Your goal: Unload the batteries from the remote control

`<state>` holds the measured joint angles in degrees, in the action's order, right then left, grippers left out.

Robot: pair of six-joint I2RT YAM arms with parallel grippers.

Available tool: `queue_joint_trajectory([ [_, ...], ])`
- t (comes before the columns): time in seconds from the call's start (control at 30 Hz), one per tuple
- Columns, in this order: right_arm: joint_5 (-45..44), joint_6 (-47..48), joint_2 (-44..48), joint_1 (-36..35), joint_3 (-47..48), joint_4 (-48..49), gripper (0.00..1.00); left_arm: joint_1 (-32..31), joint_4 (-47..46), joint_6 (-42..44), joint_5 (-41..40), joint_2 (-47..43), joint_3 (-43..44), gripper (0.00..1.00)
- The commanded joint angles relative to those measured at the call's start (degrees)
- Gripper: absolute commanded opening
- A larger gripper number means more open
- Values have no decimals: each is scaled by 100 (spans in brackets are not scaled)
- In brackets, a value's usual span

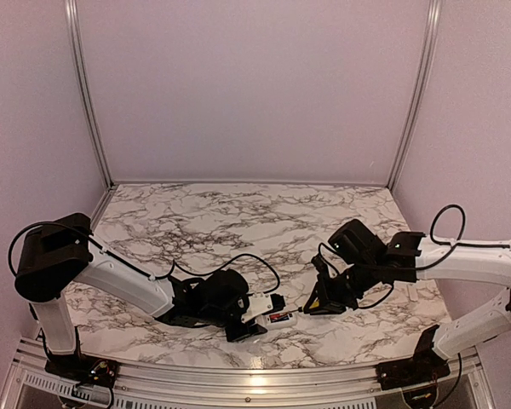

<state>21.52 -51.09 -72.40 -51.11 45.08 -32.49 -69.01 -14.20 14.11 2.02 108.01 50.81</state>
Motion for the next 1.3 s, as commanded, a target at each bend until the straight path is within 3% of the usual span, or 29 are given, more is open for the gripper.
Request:
queue_joint_trajectory([
  [0.0, 1391, 218, 129, -187, 432, 921, 0, -24, -479, -16, -141, 142, 166, 0],
  [1.27, 854, 366, 265, -180, 485, 276, 0, -24, -444, -35, -141, 63, 123, 0],
])
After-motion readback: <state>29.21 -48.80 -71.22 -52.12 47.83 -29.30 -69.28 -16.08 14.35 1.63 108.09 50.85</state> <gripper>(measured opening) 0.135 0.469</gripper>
